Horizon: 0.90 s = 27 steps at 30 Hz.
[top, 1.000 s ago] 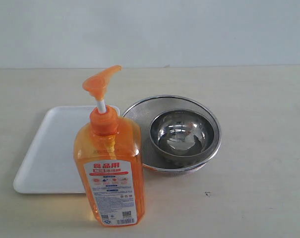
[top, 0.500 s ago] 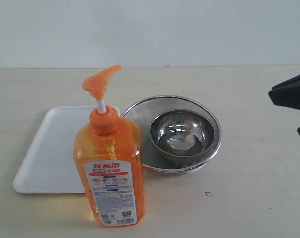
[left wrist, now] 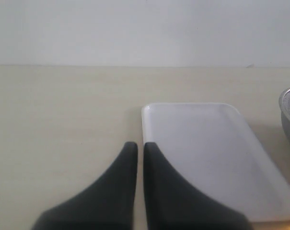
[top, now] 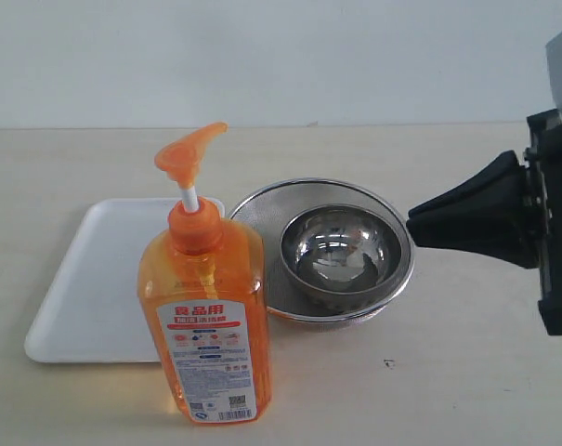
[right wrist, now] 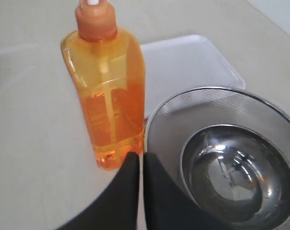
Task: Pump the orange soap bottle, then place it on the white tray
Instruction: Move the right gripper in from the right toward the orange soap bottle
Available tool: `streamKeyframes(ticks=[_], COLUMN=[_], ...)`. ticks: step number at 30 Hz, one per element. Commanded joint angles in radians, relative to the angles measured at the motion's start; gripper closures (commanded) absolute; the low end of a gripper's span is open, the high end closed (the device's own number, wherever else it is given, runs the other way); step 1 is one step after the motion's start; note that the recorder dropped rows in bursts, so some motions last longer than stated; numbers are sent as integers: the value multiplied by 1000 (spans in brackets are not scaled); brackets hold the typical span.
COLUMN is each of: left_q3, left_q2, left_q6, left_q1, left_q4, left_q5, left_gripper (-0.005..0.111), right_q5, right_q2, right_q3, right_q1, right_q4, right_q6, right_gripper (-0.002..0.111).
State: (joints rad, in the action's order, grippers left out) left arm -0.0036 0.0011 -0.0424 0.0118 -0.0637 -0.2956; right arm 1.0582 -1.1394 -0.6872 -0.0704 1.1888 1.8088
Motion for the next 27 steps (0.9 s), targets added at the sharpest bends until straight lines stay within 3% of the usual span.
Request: streamKeyframes(ticks=[1, 9, 27], left_q3=[4, 4, 4], left_q2=[-1, -1, -1], left_q6=[-3, -3, -3], left_q1=[-1, -1, -1], left_q4=[0, 0, 0], left_q5=[1, 1, 1], left_gripper=[102, 102, 102], right_q5=[19, 70, -28], right_q2=[-51, -156, -330], right_q3=[28, 129, 136], right_q1=[1, 1, 1], right_q4=[46, 252, 319], right_q6=[82, 313, 321], right_gripper=[108, 108, 108])
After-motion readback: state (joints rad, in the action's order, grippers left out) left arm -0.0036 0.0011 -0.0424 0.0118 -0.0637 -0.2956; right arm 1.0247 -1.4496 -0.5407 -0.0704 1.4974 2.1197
